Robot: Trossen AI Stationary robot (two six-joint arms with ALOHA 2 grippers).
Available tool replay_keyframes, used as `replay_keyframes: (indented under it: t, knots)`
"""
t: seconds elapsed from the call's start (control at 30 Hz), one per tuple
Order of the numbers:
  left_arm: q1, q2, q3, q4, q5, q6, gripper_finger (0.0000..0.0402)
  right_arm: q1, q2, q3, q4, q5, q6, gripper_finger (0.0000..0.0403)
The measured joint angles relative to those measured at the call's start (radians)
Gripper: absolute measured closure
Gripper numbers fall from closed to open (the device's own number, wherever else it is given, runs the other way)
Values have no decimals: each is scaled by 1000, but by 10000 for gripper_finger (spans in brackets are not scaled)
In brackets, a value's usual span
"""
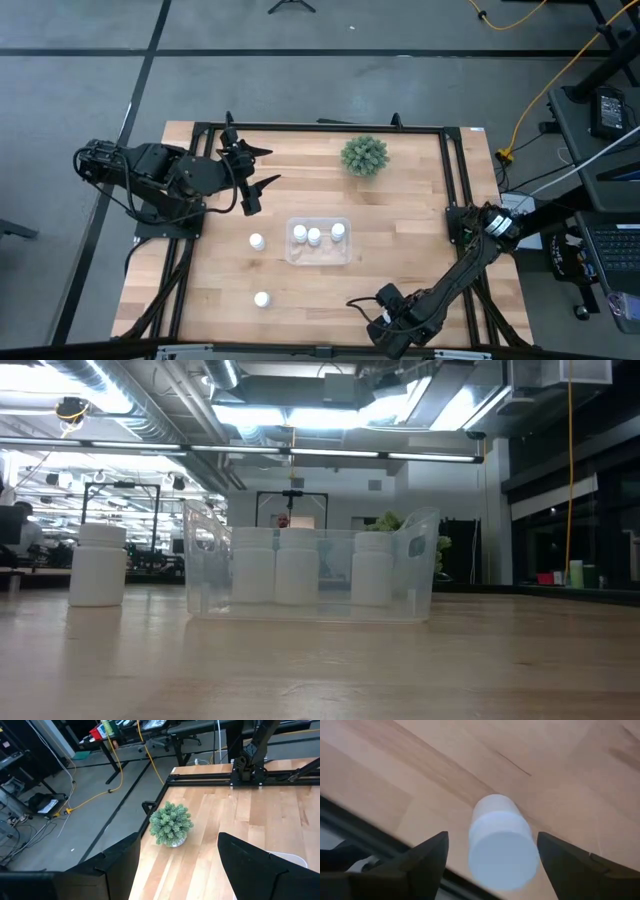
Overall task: Pick and place pill bottles into a basket
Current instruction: Put the white medicine bottle into the transparent bin
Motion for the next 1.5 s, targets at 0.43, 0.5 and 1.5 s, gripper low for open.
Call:
replay_keyframes:
  t: [0.43, 0.5, 1.5]
  knots:
    - [0, 0, 0, 0, 28, 0, 142, -3, 15, 1, 4, 8, 0, 206]
    - [0, 0, 0, 0, 34, 0, 142, -4, 15, 7, 5, 8, -2, 234]
    - [-16, -15, 0, 164, 25, 158, 142, -435, 18, 525, -224, 252, -911, 235]
